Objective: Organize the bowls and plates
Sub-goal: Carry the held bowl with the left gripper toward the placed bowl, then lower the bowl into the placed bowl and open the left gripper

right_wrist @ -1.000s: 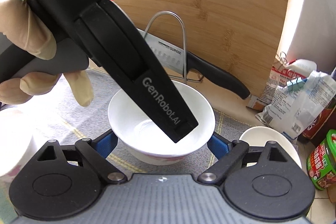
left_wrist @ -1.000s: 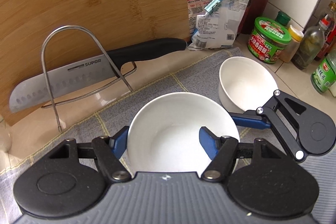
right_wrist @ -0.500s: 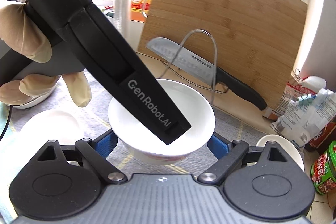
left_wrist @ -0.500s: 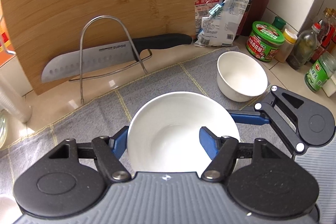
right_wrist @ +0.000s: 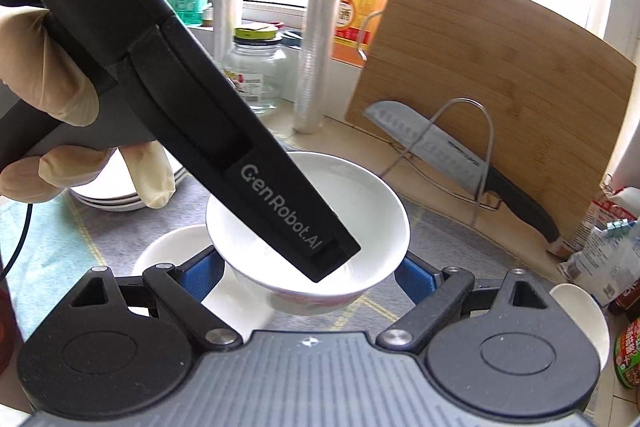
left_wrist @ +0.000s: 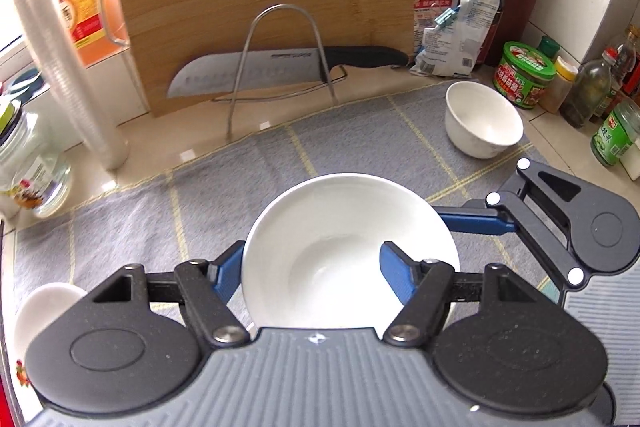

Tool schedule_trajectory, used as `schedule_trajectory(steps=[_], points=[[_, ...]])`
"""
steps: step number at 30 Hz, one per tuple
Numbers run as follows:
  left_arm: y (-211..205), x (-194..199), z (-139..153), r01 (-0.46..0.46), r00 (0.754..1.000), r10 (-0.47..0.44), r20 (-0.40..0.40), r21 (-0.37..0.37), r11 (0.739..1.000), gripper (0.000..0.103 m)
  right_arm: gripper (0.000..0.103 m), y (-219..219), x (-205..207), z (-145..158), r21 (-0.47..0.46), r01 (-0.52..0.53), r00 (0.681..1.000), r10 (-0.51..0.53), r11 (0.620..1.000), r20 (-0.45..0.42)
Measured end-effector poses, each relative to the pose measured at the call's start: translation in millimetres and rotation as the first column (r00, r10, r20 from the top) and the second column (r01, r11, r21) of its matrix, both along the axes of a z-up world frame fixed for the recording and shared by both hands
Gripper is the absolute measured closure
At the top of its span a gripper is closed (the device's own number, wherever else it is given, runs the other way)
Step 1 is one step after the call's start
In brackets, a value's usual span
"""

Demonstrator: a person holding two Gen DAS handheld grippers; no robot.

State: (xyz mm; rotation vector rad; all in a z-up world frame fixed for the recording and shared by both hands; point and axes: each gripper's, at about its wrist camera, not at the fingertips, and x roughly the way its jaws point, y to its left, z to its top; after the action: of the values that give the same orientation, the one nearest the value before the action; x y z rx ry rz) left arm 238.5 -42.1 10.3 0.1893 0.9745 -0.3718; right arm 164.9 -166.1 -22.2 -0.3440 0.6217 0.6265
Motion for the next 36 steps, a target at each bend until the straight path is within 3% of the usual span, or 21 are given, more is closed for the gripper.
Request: schedule_trajectory(steps=[11,36], points=[[30,-22,-7,-0.054,0.998,0.054,-0.023,0.005,0.999,0.033,0.009,30,-16,-6,-0.001,-0.066,0.997,0.066,0.998,-0.033],[32,-39,-32,-0.015,1.000,0.015,-0.005,0.038,0.999,0.033,0.009,28,-24,-34,0.058,-0.083,0.990,0.089,0.995,-0.110]])
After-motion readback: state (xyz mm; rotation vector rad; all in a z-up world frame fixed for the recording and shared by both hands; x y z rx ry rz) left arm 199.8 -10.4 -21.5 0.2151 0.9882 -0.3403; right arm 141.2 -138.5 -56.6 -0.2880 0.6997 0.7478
